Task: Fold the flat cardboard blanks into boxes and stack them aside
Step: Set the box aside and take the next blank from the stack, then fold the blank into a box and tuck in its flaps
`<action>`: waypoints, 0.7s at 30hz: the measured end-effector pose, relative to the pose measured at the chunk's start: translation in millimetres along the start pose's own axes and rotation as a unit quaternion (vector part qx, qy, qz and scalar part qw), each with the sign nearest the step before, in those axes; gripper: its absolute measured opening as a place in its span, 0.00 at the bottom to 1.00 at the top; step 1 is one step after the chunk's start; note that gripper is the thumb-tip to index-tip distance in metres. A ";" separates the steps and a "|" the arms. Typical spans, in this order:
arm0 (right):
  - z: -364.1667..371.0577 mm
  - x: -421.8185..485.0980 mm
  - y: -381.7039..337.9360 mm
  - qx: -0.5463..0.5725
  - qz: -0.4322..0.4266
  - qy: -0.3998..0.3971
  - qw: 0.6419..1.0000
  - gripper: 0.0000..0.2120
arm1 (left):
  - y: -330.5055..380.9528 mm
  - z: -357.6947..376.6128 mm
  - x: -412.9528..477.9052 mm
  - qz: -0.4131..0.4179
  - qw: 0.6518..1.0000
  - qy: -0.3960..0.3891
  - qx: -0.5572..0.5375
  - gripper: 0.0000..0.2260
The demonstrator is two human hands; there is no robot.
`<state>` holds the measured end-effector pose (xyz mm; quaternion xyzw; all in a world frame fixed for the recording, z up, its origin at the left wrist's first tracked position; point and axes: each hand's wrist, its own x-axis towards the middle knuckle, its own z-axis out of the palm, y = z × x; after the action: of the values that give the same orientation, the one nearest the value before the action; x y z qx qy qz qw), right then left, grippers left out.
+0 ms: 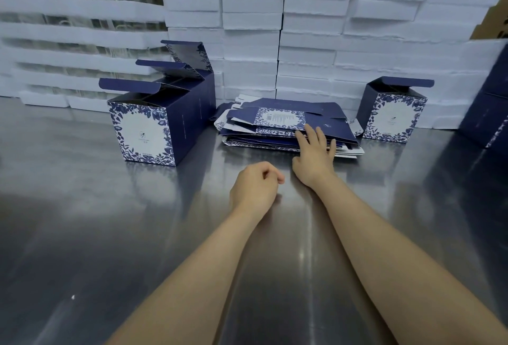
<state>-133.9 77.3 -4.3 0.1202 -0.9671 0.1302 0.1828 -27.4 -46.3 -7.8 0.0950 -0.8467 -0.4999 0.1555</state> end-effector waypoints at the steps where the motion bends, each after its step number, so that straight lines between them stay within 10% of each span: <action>1: 0.0 0.3 -0.5 0.003 -0.007 0.025 1.000 0.29 | 0.6 -0.6 -1.2 0.004 1.000 0.001 0.000 0.16; 4: -11.7 -4.7 -5.6 0.038 -0.043 0.197 0.979 0.22 | 1.2 -2.5 -1.6 0.014 1.000 0.008 -0.006 0.17; 10: -105.8 -20.0 -12.0 0.264 -0.026 0.514 0.816 0.12 | 4.4 -6.7 -0.4 0.041 0.991 0.030 -0.124 0.16; 15: -204.7 -35.4 10.5 0.438 0.053 0.306 0.844 0.15 | 12.3 -16.9 -11.5 0.043 0.969 0.046 -0.238 0.11; 21: -239.6 -67.8 8.5 0.321 0.007 0.002 0.947 0.31 | 20.0 -23.1 -22.7 -0.028 0.904 -0.009 -0.427 0.19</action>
<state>2.2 168.6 183.3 0.1653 -0.8743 0.4357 0.1357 1.9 -48.3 16.3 0.0386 -0.5505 -0.8186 0.1595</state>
